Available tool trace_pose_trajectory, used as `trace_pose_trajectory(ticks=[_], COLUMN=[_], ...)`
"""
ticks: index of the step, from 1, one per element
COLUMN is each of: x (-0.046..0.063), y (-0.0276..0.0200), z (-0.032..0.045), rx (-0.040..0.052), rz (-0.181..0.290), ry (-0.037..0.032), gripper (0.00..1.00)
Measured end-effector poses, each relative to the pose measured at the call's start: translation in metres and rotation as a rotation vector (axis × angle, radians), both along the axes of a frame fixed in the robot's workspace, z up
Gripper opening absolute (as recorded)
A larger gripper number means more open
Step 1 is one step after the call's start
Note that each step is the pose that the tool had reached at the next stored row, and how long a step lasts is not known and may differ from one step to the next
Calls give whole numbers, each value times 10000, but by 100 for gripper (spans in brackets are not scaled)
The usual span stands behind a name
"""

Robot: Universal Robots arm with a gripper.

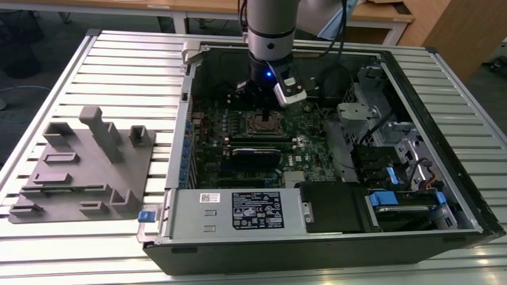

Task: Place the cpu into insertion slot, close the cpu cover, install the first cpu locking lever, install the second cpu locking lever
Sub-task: 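Install the first cpu locking lever, then install the second cpu locking lever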

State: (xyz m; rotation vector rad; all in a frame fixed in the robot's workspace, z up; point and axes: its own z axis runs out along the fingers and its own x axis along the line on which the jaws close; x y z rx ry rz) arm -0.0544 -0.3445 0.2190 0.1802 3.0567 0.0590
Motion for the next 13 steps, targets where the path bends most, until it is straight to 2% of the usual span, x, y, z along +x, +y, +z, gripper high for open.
trace_pose_trajectory(ticks=[3, 13], x=[0, -1], y=[0, -1], z=[28, 42], rx=[0, -6], rz=[0, 1], ry=[1, 5], gripper=[11, 11])
